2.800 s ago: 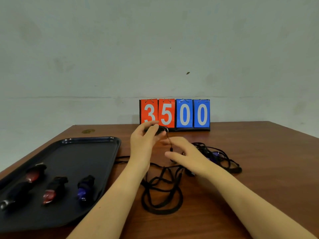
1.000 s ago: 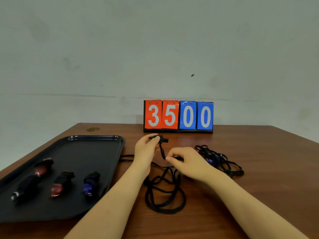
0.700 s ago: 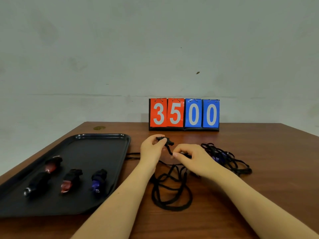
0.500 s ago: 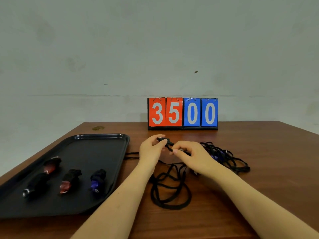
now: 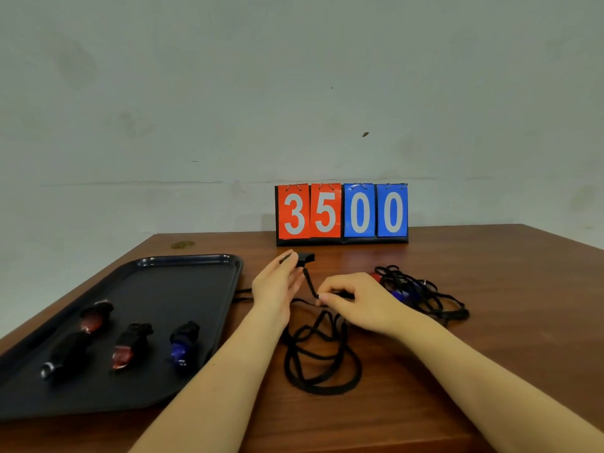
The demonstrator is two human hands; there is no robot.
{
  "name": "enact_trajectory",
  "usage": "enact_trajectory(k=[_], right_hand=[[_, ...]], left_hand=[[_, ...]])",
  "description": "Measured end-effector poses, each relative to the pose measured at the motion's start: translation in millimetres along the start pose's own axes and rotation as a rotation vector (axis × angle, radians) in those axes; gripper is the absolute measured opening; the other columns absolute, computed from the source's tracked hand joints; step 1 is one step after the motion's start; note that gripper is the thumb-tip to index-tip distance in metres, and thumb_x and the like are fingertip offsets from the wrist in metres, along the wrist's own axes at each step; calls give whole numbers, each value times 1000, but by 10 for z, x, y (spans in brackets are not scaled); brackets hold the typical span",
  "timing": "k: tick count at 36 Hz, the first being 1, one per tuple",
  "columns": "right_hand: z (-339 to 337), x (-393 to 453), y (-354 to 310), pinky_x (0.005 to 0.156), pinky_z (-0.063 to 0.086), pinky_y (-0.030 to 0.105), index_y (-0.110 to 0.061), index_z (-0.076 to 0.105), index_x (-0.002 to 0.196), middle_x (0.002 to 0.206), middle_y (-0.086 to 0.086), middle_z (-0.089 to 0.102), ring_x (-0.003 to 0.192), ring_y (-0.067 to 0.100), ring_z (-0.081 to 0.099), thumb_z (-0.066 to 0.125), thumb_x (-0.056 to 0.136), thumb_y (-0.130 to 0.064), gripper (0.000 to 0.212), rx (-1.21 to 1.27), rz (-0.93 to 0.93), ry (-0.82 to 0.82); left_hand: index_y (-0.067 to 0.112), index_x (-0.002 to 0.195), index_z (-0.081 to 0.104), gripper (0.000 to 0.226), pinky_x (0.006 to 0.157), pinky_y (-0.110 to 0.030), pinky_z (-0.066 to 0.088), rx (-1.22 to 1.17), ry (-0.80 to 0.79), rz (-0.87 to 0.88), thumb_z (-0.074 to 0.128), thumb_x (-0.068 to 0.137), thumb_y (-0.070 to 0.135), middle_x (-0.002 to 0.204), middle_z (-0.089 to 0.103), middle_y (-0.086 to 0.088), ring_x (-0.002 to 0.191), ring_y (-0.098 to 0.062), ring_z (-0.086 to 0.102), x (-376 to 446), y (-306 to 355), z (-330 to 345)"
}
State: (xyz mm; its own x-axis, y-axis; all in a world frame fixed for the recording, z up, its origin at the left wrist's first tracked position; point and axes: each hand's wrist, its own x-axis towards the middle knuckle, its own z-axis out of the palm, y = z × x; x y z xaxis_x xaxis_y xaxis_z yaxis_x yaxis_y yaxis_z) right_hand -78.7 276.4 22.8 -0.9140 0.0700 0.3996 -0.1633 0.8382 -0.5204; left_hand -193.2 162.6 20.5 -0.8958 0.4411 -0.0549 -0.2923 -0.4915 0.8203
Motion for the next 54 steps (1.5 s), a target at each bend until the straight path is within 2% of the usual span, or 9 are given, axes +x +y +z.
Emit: enact_trajectory(k=[5,13,17,20,24,28,33,39,54], right_hand=[[-14,21,-15,78,46,11,-28,70,88,87,-15,69,87,-2,62,56,95,-22,18,119,17,134],[-189,67,92,50,44,9,-23,67,91,80,-2,65,60,3,54,50,98,-25,19,333,283,551],[-178,77,122,46,42,9,-20,66,94,75,-4,60,59,4,52,50,98,-26,18,356,314,568],[-186,74,118,48,44,7,-18,66,94,84,2,65,69,8,57,50,99,-24,18,342,309,567],[-177,74,124,55,47,9,-19,68,93,86,-2,67,78,10,60,50,98,-24,19,329,304,538],[-92,77,167,71,46,13,-36,65,89,85,-17,67,80,-4,60,50,98,-16,27,295,244,447],[24,82,220,69,38,6,-26,69,97,81,-23,62,76,-14,55,52,98,-18,18,80,163,307],[47,81,198,91,44,20,-23,69,113,108,-10,70,101,1,60,50,99,-24,24,-61,122,168],[41,40,161,76,49,25,-21,70,96,86,-6,69,81,5,61,47,99,-25,23,-176,28,87]], left_hand=[[24,113,68,25,90,-32,54,756,-71,347,65,90,16,111,69,0,98,-14,65,13,-58,23],[27,111,67,22,65,-10,51,771,-281,293,62,92,17,106,68,3,90,-6,67,-87,-14,93],[30,110,69,23,80,-18,54,775,-445,244,63,91,19,106,70,6,93,-8,68,-161,10,103],[25,109,71,23,90,-29,55,650,-526,170,64,90,14,106,72,3,96,-11,70,-195,11,129],[21,107,71,22,85,-26,55,482,-560,129,62,91,9,103,74,0,97,-13,70,-225,24,164],[14,107,70,20,78,-22,55,258,-531,67,61,91,6,99,75,-1,94,-13,71,-228,31,173],[6,109,68,21,77,-23,57,77,-453,-2,60,90,2,98,74,-9,88,-14,71,-180,17,161],[10,115,68,27,88,-29,55,177,-317,67,64,89,5,109,71,-10,100,-18,69,-85,-21,105],[24,109,72,23,74,-6,44,734,-251,351,67,88,16,97,67,17,95,3,60,-34,-47,16]])
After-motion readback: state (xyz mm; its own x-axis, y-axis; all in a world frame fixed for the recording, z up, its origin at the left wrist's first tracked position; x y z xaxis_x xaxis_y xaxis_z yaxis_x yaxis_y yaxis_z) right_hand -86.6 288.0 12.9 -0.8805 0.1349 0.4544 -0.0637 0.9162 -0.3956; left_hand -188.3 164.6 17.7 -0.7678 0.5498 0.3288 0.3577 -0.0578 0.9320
